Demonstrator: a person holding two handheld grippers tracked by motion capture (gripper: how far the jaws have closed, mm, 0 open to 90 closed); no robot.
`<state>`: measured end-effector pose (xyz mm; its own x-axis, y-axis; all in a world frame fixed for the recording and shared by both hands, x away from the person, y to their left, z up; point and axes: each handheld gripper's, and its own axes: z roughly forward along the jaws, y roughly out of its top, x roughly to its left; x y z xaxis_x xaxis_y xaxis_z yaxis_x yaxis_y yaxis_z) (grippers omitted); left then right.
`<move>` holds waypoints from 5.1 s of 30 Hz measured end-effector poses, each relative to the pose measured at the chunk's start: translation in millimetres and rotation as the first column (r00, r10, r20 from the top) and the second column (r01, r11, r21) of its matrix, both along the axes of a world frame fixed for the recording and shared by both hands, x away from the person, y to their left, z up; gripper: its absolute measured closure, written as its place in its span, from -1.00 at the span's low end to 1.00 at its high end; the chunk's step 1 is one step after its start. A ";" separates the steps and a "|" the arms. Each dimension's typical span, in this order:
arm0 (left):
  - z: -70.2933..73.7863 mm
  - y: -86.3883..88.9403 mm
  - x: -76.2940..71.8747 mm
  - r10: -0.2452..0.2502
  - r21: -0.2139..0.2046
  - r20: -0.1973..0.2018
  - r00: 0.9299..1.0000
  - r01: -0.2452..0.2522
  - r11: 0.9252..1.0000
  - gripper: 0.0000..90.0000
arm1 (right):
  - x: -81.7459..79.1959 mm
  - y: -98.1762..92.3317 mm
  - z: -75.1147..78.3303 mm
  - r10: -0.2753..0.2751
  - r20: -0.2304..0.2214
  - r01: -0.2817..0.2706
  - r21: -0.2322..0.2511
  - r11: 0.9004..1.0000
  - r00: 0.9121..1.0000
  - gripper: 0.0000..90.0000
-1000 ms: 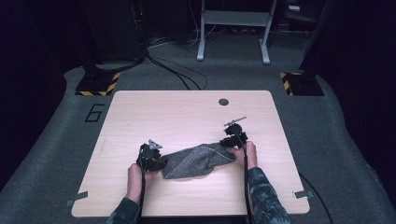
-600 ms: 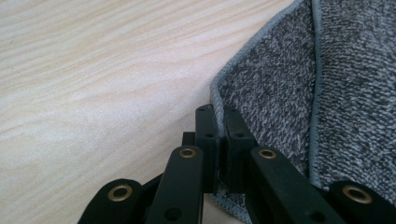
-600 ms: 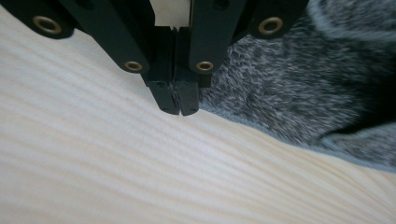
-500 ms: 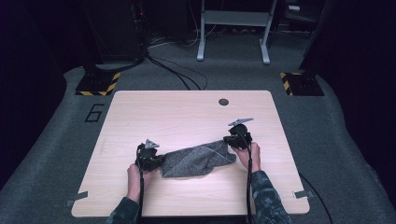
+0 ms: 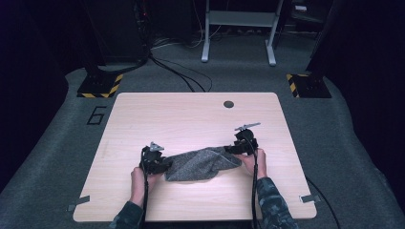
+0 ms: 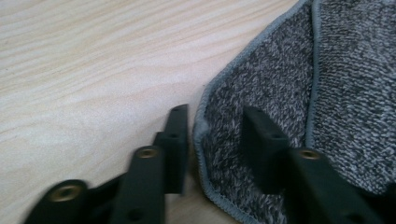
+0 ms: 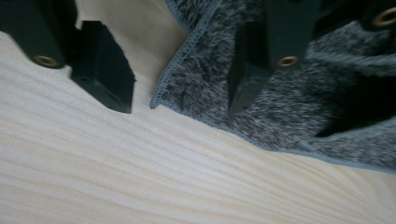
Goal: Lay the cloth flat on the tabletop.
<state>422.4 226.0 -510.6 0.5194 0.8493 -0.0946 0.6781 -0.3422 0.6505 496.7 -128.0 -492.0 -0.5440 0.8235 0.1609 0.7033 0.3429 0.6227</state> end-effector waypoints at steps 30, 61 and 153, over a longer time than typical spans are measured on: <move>1.0 -3.3 -2.2 0.015 0.017 0.065 0.998 -0.016 1.000 0.91 | -3.2 5.4 -1.9 -0.007 0.044 0.008 -0.038 0.999 0.999 1.00; 63.9 -8.4 50.4 -0.038 0.058 0.181 0.983 0.028 0.998 0.95 | -6.4 -6.3 60.2 -0.022 0.200 0.029 -0.030 0.999 0.979 1.00; 12.2 -12.8 -33.1 -0.041 -0.039 0.141 0.989 0.047 0.998 -0.88 | -127.0 34.1 -2.4 0.143 0.160 -0.136 -0.050 0.989 0.977 -0.91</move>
